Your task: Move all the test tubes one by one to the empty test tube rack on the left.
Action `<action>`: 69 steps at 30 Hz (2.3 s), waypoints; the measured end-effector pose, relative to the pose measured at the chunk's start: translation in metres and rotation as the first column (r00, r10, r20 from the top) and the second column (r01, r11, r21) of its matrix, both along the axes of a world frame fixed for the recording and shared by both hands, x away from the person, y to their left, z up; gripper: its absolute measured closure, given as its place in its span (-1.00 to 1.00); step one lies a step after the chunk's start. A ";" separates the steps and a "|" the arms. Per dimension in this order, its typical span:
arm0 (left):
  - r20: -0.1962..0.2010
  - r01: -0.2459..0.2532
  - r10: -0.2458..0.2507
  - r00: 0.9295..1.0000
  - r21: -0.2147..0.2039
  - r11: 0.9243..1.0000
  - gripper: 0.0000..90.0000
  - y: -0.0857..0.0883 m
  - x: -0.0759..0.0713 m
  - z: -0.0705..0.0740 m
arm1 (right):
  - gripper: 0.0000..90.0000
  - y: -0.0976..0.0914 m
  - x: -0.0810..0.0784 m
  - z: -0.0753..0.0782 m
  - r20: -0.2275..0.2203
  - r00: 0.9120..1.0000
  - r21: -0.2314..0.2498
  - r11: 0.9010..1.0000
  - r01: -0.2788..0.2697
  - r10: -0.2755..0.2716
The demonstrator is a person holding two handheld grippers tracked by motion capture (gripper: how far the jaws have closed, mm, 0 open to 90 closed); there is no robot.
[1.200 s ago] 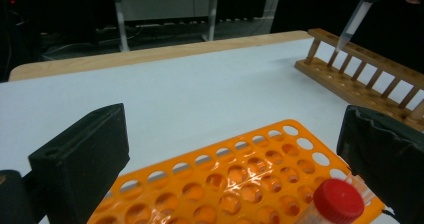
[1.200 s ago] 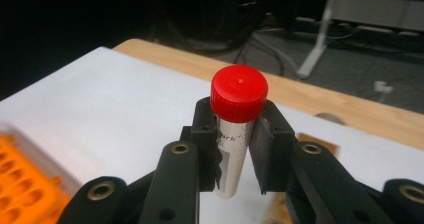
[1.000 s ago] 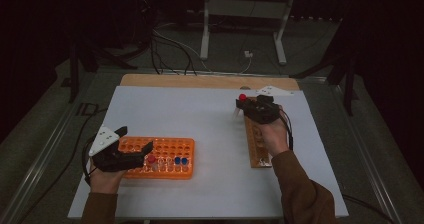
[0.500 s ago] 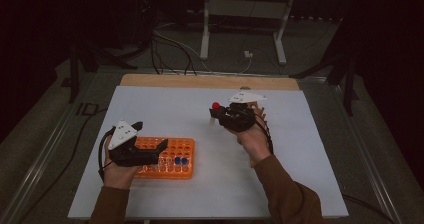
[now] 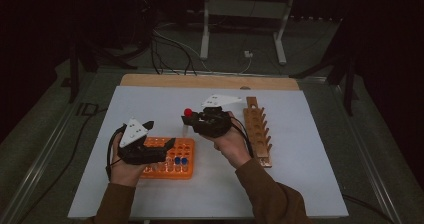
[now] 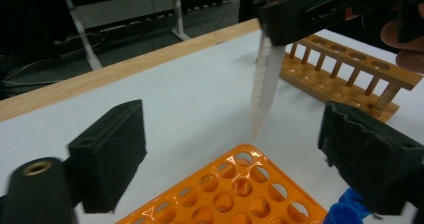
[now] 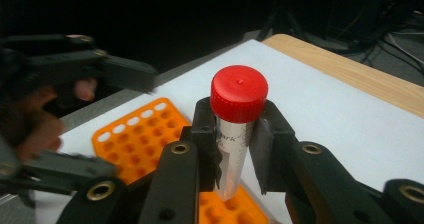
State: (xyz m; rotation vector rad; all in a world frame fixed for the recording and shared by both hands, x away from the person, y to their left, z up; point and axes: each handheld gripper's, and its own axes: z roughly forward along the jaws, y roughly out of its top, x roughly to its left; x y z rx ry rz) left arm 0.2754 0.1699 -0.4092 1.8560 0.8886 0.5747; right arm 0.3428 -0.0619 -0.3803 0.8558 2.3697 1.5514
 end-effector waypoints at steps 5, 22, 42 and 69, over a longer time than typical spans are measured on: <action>-0.009 0.018 -0.018 1.000 0.012 1.000 -0.54 -0.003 0.002 -0.001 | 0.66 0.020 -0.007 0.002 -0.003 0.999 0.008 0.999 -0.046 0.046; 0.021 0.057 -0.057 0.998 0.019 0.998 0.64 0.000 0.002 -0.001 | 0.65 0.038 -0.013 0.000 -0.016 0.995 0.022 0.995 -0.100 0.101; -0.023 -0.063 0.063 0.998 -0.002 0.998 0.66 0.036 -0.001 -0.022 | -0.69 -0.002 0.005 -0.017 -0.005 0.999 -0.036 0.998 0.052 -0.052; -0.032 -0.101 0.100 0.994 -0.053 0.993 0.66 0.059 -0.027 -0.036 | -1.00 -0.081 0.013 -0.040 0.069 0.959 -0.105 0.954 0.281 -0.274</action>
